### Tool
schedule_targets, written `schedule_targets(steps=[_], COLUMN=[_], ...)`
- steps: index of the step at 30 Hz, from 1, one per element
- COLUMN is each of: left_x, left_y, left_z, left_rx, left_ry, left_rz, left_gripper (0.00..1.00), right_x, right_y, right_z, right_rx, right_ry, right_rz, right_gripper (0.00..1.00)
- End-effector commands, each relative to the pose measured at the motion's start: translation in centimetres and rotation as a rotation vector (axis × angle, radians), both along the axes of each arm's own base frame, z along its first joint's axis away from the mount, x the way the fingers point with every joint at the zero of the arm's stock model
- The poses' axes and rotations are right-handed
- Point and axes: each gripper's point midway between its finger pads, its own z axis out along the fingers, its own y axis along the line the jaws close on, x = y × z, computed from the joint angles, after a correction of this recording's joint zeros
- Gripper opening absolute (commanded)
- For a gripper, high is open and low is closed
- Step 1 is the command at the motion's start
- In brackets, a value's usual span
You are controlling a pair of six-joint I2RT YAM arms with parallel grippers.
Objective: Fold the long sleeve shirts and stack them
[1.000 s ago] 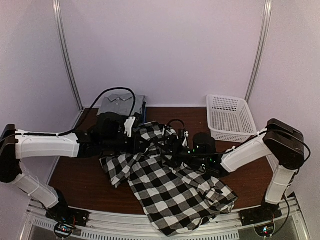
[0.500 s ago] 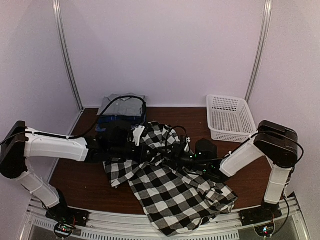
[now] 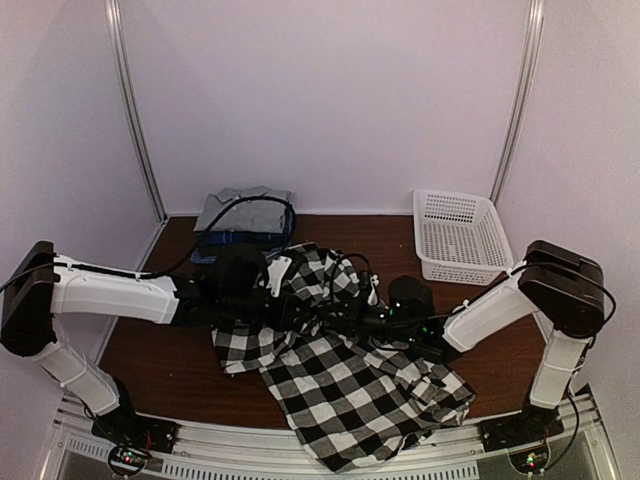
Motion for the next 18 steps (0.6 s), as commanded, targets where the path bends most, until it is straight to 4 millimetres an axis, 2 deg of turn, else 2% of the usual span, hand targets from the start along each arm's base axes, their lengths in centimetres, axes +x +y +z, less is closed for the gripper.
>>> schedule_targets(steps=[1, 4, 10, 18], left_x=[0.3, 0.3, 0.1, 1.1], left_y=[0.2, 0.4, 0.3, 0.7], left_z=[1.2, 1.1, 0.7, 0.5], left_rx=[-0.008, 0.001, 0.004, 0.036], left_ry=[-0.057, -0.062, -0.063, -0.079], left_rz=[0.003, 0.003, -0.015, 0.042], left_gripper=[0.37, 0.49, 0.59, 0.61], right_x=[0.3, 0.7, 1.1, 1.3], right_y=[0.3, 0.6, 1.5, 2.0], right_z=[1.6, 2.6, 4.2, 5.3], right_rx=[-0.067, -0.101, -0.109, -0.103], right_ry=[-0.078, -0.117, -0.153, -0.165], right_rz=[0.009, 0.01, 0.032, 0.039], right_gripper=[0.0, 0.0, 0.0, 0.0])
